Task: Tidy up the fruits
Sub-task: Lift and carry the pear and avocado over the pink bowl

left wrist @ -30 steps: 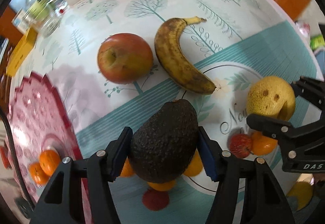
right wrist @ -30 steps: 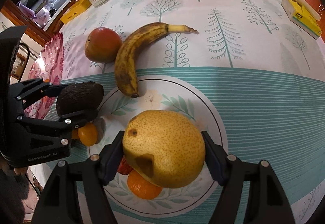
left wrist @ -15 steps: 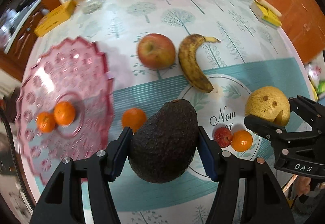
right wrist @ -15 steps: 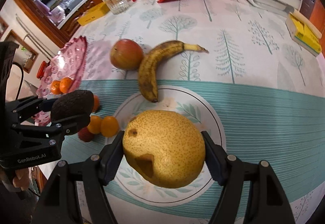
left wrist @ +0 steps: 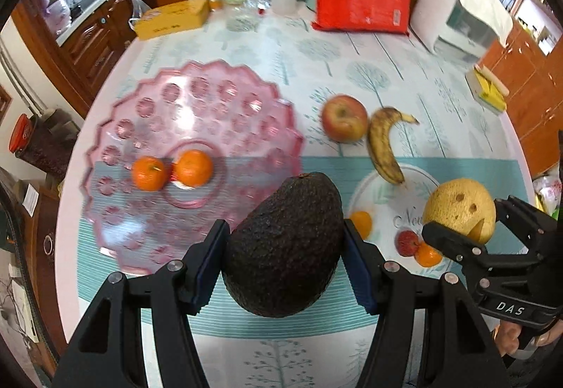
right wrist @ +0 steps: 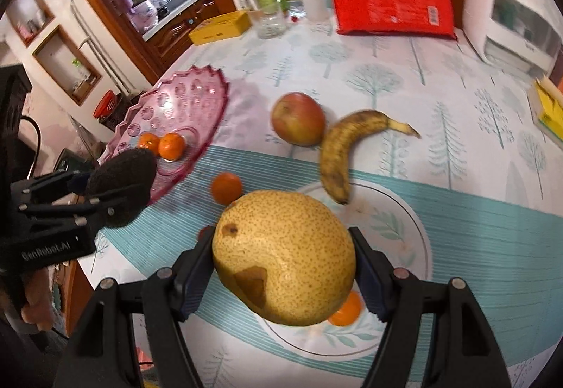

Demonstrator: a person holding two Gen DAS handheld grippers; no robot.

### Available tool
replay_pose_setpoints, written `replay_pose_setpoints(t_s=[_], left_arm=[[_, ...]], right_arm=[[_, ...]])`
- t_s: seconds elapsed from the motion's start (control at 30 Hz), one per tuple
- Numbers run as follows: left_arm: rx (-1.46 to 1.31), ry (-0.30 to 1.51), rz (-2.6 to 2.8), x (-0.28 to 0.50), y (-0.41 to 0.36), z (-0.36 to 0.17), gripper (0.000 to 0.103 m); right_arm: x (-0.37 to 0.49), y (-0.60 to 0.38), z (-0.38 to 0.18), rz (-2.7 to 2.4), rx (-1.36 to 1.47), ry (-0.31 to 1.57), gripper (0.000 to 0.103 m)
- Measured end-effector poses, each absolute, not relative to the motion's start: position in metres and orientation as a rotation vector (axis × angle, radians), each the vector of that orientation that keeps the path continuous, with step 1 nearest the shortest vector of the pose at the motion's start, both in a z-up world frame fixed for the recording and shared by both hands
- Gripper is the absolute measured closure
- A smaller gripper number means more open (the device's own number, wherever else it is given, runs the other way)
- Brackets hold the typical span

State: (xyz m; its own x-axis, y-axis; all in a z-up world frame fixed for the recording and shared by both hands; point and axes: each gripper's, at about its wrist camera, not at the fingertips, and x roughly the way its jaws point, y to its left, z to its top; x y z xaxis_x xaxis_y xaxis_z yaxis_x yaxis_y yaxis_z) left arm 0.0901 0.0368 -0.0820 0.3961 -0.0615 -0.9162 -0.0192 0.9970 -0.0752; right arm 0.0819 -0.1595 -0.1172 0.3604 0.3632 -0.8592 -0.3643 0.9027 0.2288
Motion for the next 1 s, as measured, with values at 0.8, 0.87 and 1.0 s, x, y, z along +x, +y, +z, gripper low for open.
replay_pose_setpoints(t_s=[0.8,0.87,1.0], left_arm=[[0.118,1.120,-0.172,0.175,0.204,-0.096,0.041],[0.122,1.141,-0.183,0.184,0.203,-0.111,0.041],[0.138,1.182,-0.216,0.193,0.197,-0.138,0.041]], right_arm=[[0.111,0.051,-0.137,0.309,0.046,1.162,0.030],[0.113,0.059,-0.146,0.295,0.031,1.184,0.030],[0.114,0.071,-0.156,0.268,0.008,1.204,0.030]])
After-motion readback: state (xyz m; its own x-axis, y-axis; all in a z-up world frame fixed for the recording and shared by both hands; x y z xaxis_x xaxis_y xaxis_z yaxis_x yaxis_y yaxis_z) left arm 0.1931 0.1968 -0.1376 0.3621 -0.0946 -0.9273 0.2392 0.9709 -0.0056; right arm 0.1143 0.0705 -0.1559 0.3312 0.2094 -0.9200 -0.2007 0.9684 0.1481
